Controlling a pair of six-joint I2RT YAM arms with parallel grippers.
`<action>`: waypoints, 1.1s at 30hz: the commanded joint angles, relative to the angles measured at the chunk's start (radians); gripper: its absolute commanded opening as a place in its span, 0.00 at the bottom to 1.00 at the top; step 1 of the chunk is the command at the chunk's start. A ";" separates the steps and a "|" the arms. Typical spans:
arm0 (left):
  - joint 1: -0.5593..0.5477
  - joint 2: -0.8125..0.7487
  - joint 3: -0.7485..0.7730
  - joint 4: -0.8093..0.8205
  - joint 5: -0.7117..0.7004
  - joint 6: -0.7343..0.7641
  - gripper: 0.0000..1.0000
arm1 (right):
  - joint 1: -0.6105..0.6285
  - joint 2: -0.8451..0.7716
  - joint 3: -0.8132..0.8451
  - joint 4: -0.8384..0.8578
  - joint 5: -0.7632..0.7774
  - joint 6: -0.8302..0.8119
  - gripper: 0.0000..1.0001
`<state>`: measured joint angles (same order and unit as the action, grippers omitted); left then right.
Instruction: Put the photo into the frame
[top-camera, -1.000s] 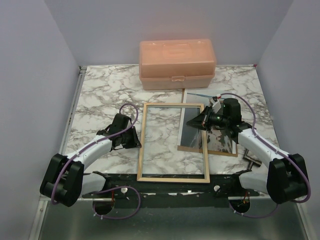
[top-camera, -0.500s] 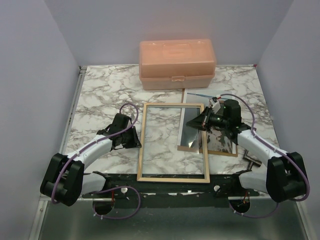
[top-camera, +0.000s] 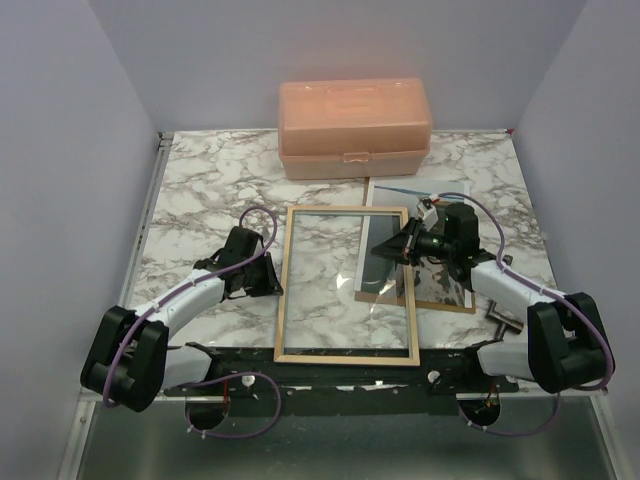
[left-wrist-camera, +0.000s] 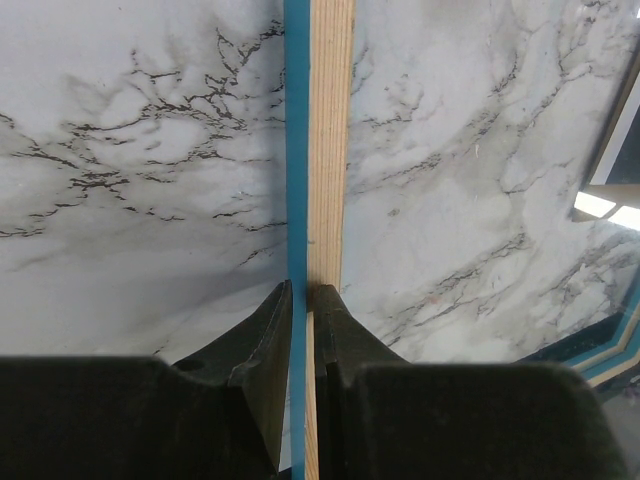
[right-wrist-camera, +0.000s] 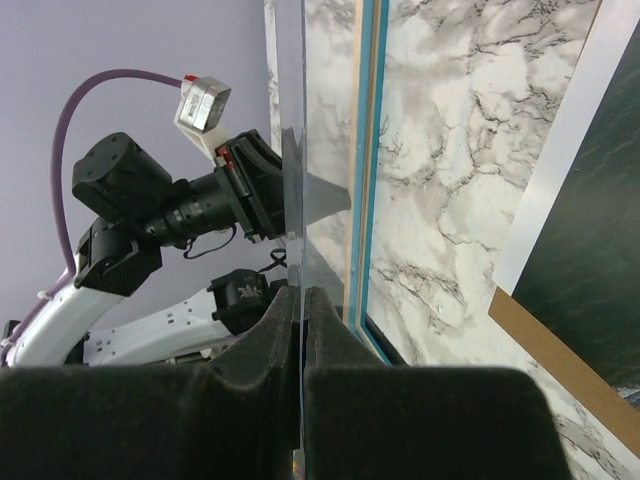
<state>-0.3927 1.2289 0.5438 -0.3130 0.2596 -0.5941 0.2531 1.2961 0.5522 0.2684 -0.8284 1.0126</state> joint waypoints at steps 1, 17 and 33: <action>0.000 0.034 -0.015 -0.027 -0.034 0.027 0.15 | 0.012 0.023 -0.007 -0.107 -0.013 -0.055 0.01; 0.000 0.038 -0.013 -0.025 -0.028 0.030 0.15 | 0.012 0.032 0.097 -0.441 0.150 -0.272 0.01; -0.002 0.050 -0.007 -0.023 -0.018 0.036 0.15 | 0.012 0.069 0.139 -0.363 0.048 -0.331 0.01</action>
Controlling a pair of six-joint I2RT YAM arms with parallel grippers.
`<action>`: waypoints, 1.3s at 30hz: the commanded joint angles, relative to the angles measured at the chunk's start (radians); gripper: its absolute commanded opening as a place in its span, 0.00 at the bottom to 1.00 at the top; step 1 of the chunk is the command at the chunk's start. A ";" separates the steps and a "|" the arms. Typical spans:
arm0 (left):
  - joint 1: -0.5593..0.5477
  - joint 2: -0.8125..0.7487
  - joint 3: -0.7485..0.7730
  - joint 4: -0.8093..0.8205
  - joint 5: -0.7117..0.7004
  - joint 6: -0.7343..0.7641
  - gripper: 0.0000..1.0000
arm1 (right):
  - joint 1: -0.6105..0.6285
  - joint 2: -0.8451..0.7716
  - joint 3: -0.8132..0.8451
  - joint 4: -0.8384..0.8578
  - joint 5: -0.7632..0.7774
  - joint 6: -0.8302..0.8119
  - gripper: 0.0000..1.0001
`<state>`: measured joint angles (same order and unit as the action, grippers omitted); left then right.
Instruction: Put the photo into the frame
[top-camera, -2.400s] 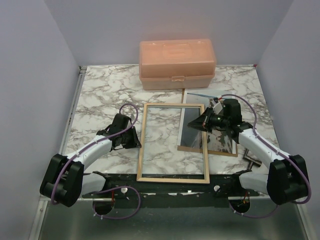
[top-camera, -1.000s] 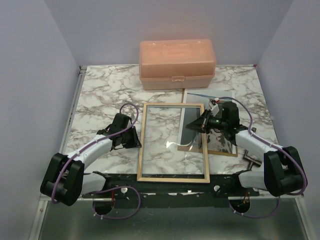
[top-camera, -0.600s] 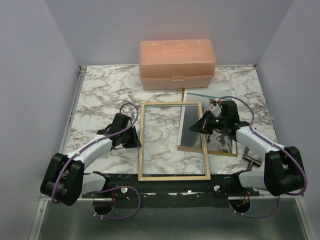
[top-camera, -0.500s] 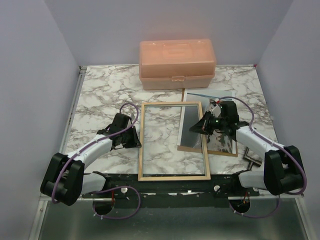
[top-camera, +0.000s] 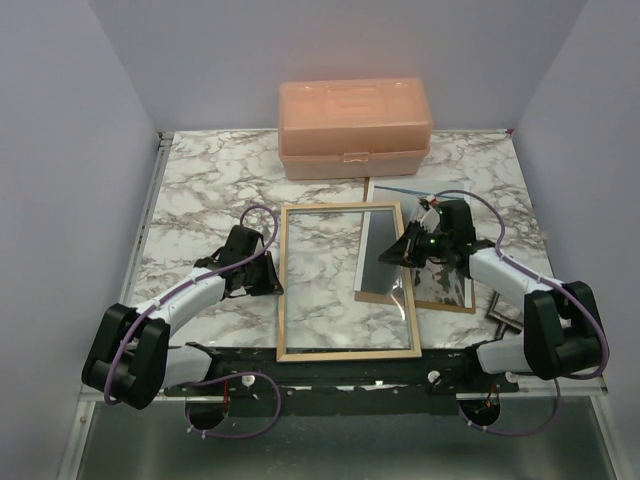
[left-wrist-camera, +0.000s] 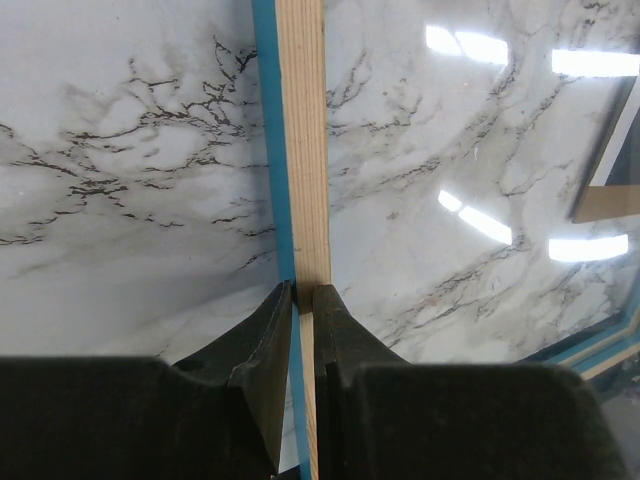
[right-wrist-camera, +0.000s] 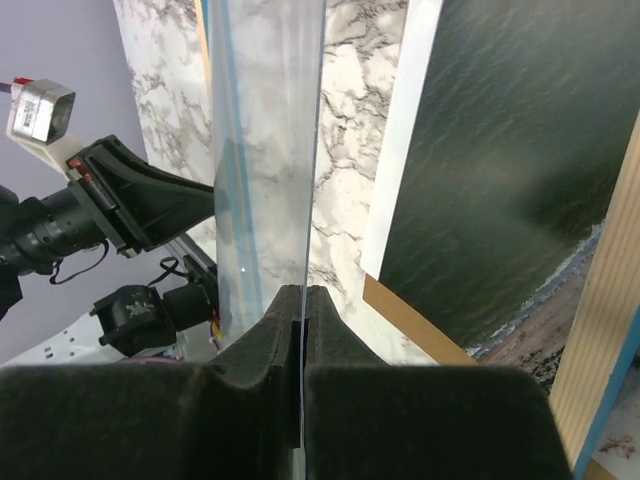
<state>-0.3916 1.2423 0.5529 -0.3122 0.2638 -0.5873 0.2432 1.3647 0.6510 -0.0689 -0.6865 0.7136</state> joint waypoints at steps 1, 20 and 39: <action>-0.003 0.037 -0.016 -0.024 -0.023 0.028 0.15 | 0.022 -0.002 0.050 -0.034 -0.095 -0.034 0.01; -0.006 0.042 -0.016 -0.022 -0.018 0.032 0.15 | 0.022 0.022 0.087 -0.035 -0.097 0.000 0.01; -0.010 0.039 -0.015 -0.023 -0.021 0.034 0.15 | 0.022 0.118 0.013 0.035 -0.057 -0.083 0.03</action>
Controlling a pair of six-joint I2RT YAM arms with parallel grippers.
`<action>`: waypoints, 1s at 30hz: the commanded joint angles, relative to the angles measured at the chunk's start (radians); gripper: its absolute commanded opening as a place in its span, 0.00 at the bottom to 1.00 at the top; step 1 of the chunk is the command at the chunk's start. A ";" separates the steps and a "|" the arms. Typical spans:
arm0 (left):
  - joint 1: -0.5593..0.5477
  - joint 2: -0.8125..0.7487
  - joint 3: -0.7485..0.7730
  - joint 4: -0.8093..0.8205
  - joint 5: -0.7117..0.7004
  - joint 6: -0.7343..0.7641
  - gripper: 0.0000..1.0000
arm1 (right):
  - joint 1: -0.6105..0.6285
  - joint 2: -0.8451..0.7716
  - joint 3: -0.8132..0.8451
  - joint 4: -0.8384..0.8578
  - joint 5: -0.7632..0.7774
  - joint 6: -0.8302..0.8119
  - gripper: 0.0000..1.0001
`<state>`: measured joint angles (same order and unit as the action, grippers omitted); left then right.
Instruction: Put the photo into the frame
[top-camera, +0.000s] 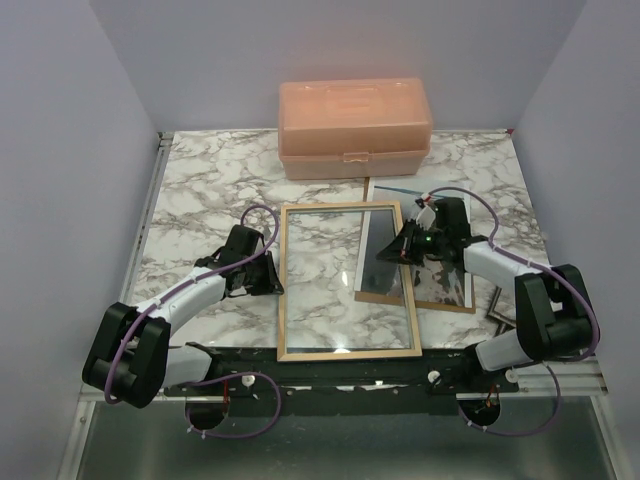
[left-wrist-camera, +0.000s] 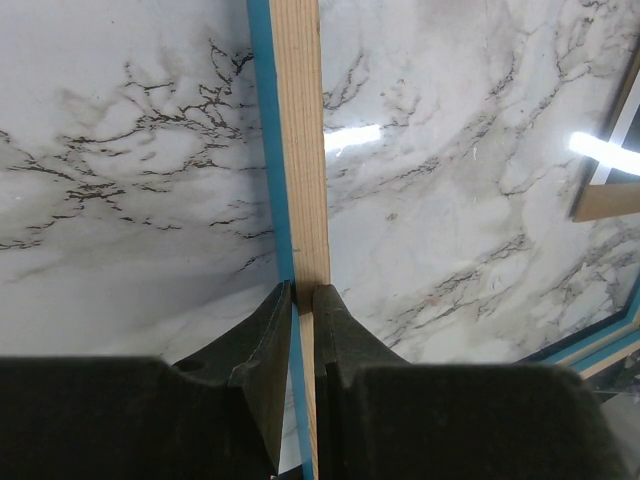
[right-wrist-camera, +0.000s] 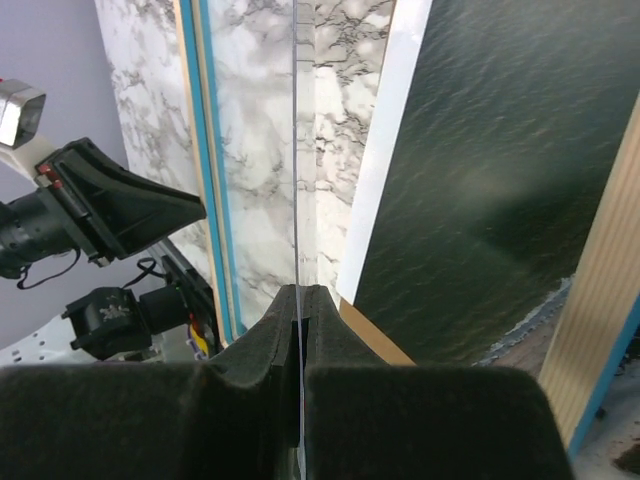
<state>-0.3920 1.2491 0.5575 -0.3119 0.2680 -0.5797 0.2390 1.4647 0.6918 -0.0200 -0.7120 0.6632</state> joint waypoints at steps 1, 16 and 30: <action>-0.010 0.033 -0.019 -0.025 -0.026 0.026 0.15 | 0.026 0.019 -0.027 -0.021 -0.019 -0.040 0.03; -0.013 0.038 -0.017 -0.027 -0.026 0.027 0.14 | 0.026 0.039 0.010 -0.108 0.102 -0.079 0.46; -0.015 0.036 -0.016 -0.029 -0.035 0.024 0.14 | 0.038 0.020 0.043 -0.219 0.251 -0.102 0.89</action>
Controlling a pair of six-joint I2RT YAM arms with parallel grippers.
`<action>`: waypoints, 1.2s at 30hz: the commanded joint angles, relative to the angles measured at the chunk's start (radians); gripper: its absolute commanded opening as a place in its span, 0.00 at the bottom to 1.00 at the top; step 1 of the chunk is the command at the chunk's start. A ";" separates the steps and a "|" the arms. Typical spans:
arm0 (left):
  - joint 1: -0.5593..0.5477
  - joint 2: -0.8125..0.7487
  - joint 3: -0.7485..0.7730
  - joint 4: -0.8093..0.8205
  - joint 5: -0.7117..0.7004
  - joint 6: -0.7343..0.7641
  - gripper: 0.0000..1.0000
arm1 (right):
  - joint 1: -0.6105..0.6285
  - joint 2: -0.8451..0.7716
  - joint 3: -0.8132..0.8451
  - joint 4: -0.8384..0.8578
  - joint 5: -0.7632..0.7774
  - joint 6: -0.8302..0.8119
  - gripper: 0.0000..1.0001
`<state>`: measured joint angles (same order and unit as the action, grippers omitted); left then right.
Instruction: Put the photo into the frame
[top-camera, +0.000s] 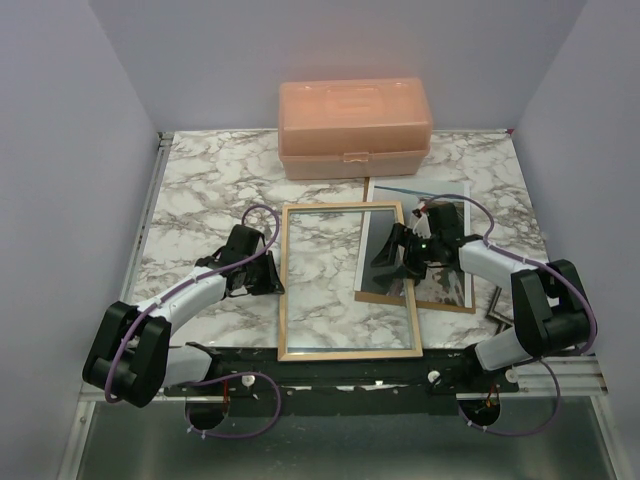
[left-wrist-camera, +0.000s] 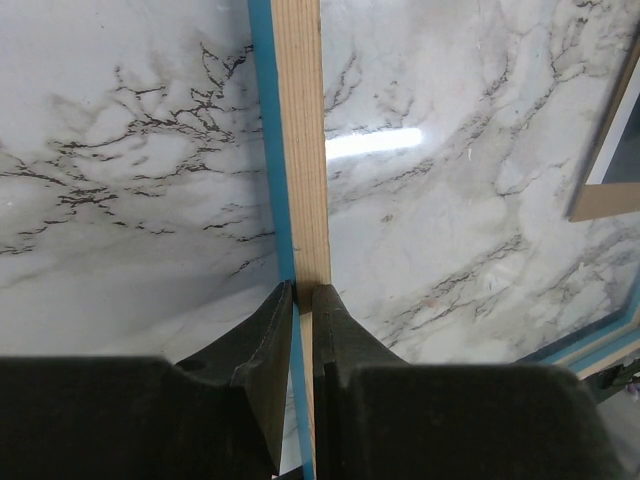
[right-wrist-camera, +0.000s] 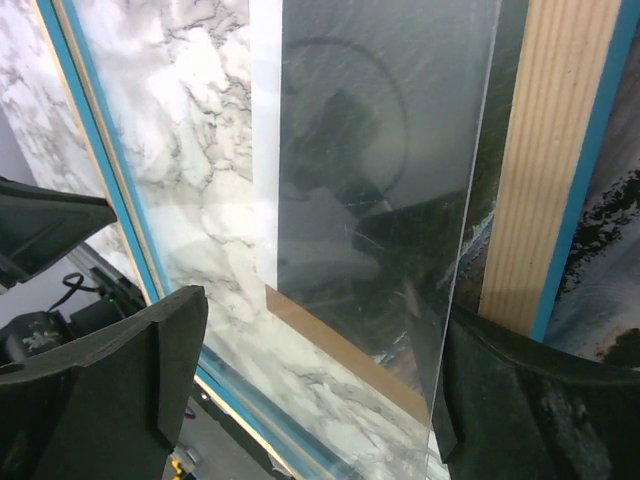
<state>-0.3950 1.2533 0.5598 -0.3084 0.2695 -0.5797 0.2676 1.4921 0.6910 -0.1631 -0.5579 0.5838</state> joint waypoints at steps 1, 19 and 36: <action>-0.012 0.031 -0.019 -0.032 -0.036 0.024 0.14 | 0.012 -0.007 0.052 -0.092 0.114 -0.025 0.90; -0.015 0.032 -0.017 -0.034 -0.039 0.024 0.14 | 0.048 -0.013 0.185 -0.350 0.355 -0.007 1.00; -0.016 0.021 -0.019 -0.036 -0.043 0.026 0.22 | 0.048 -0.047 0.218 -0.454 0.543 -0.010 1.00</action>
<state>-0.4061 1.2591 0.5602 -0.2928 0.2707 -0.5793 0.3191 1.4544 0.9112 -0.5865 -0.0784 0.5785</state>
